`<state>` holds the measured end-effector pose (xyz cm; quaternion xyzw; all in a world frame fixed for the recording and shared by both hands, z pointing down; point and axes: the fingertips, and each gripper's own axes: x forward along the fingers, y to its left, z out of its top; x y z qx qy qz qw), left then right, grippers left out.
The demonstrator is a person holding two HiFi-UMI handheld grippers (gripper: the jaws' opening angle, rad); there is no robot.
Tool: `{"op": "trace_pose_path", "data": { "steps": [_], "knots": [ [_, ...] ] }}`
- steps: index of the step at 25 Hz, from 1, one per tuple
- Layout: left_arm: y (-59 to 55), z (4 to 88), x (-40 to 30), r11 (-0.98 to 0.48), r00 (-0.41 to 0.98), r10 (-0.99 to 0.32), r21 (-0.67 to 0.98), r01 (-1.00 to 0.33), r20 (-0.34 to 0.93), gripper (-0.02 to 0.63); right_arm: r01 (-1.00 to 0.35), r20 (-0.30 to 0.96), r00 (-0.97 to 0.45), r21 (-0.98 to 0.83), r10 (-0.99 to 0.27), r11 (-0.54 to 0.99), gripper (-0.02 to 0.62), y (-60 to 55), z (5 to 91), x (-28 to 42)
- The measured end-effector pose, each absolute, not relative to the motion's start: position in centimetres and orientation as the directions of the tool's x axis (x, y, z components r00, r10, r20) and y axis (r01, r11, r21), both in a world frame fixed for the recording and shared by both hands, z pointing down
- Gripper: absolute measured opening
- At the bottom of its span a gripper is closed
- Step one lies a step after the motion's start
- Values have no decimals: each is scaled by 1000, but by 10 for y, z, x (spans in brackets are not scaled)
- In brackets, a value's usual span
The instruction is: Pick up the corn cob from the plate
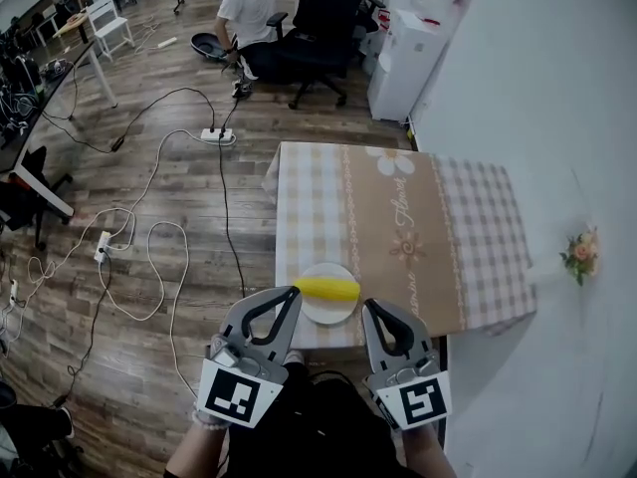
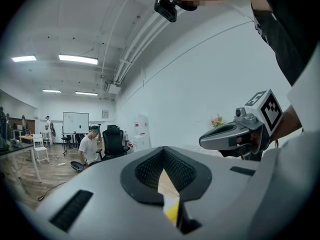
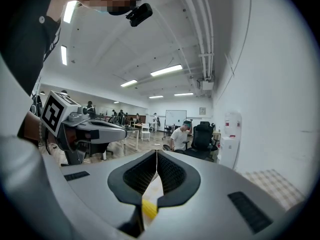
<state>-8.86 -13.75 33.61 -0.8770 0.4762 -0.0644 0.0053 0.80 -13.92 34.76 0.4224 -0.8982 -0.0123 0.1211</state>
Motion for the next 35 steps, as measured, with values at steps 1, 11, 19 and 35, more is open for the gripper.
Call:
{"op": "trace_pose_path", "data": {
  "steps": [1, 11, 19, 35],
  "knots": [
    [-139, 337, -90, -550, 542, -833, -68, -832, 112, 12, -759, 204, -612, 120, -764, 640, 43, -141, 348, 6],
    [-158, 342, -93, -551, 540, -833, -82, -831, 120, 13, -756, 241, -612, 101, -753, 647, 43, -155, 359, 1],
    [-170, 337, -89, -510, 500, -858, -90, -855, 119, 12, -726, 239, -643, 111, -727, 679, 43, -172, 351, 11],
    [-184, 352, -69, -500, 489, -866, -190, -845, 108, 14, -703, 293, -657, 95, -695, 705, 43, -188, 367, 34]
  ]
}}
